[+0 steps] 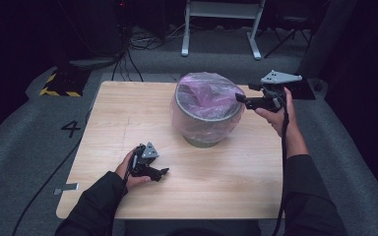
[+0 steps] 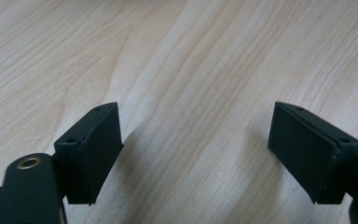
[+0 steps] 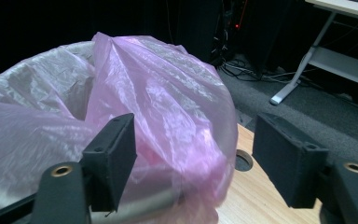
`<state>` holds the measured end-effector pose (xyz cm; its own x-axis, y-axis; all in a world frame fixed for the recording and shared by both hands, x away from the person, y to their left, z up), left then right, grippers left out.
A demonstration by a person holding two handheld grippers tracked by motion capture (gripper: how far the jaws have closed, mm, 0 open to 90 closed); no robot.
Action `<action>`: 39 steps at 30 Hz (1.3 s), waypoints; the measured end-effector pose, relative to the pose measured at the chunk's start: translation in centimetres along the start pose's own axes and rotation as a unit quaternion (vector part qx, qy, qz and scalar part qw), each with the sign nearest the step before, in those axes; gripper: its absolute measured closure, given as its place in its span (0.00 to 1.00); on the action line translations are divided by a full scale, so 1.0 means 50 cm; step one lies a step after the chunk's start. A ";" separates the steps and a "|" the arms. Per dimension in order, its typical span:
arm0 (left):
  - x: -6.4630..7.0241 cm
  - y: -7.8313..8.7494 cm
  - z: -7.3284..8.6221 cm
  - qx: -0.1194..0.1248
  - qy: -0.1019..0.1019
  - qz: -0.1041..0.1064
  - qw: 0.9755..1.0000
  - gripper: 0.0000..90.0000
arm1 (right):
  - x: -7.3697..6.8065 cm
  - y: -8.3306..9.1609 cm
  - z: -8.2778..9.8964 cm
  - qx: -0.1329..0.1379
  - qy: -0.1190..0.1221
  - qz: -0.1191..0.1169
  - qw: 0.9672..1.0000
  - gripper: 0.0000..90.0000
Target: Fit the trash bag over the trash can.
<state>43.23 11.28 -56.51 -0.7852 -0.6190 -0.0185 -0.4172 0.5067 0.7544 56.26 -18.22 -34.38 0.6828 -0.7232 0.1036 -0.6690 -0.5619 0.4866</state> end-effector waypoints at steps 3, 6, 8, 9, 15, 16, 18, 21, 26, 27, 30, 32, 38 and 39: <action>0.000 0.000 0.001 0.001 0.001 0.002 1.000 0.19 | -0.008 -0.015 -0.006 -0.003 0.004 -0.011 1.000 0.36; -0.001 -0.004 0.001 0.003 0.008 0.009 1.000 0.17 | -0.013 -0.031 -0.010 -0.015 0.011 -0.006 1.000 0.38; -0.002 -0.004 0.000 0.002 0.007 0.011 1.000 0.17 | -0.018 -0.039 -0.016 -0.013 0.009 -0.010 1.000 0.39; -0.002 -0.004 0.000 0.002 0.007 0.012 1.000 0.17 | -0.022 -0.041 -0.019 -0.012 0.008 -0.013 1.000 0.39; -0.002 -0.005 0.000 0.001 0.005 0.013 1.000 0.16 | -0.042 -0.058 -0.034 -0.012 0.013 -0.020 1.000 0.37; -0.002 -0.005 0.000 0.001 0.006 0.014 1.000 0.16 | -0.046 -0.061 -0.036 -0.012 0.017 -0.023 1.000 0.36; -0.002 -0.006 -0.001 0.002 0.004 0.014 1.000 0.16 | -0.054 -0.068 -0.036 -0.017 0.021 -0.027 0.999 0.36; -0.002 -0.006 -0.001 0.002 0.003 0.014 1.000 0.16 | -0.061 -0.080 -0.035 -0.024 0.025 -0.028 0.999 0.36; -0.002 -0.005 -0.001 0.001 0.003 0.014 1.000 0.16 | -0.072 -0.104 -0.035 -0.040 0.029 -0.030 0.998 0.36; -0.002 -0.005 -0.001 0.001 0.003 0.013 1.000 0.16 | -0.075 -0.108 -0.035 -0.042 0.029 -0.033 0.998 0.37; -0.002 -0.005 -0.001 0.001 0.003 0.013 1.000 0.16 | -0.079 -0.121 -0.032 -0.054 0.034 -0.031 0.997 0.37; -0.002 -0.005 -0.001 0.001 0.004 0.013 1.000 0.16 | -0.084 -0.129 -0.030 -0.063 0.037 -0.033 0.997 0.37; -0.002 -0.006 -0.001 0.002 0.004 0.014 1.000 0.16 | -0.089 -0.146 -0.020 -0.095 0.043 -0.035 0.994 0.37; -0.002 -0.006 -0.001 0.002 0.004 0.014 1.000 0.16 | -0.087 -0.148 -0.020 -0.098 0.040 -0.034 0.994 0.37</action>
<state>43.45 11.18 -56.70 -0.7928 -0.6094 0.0069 -0.3974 0.5255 0.7523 58.52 -10.51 -37.56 0.7510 -0.6473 0.1302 -0.5562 -0.5139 0.6531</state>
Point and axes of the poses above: each handheld gripper's, and its own axes: y roughly backward along the jaws, z roughly out of its underside, x roughly to its right, the point moved 9 cm from there along -y, roughly forward along the jaws, and after that the axes turned 4 degrees about -x, right-handed, at the moved point
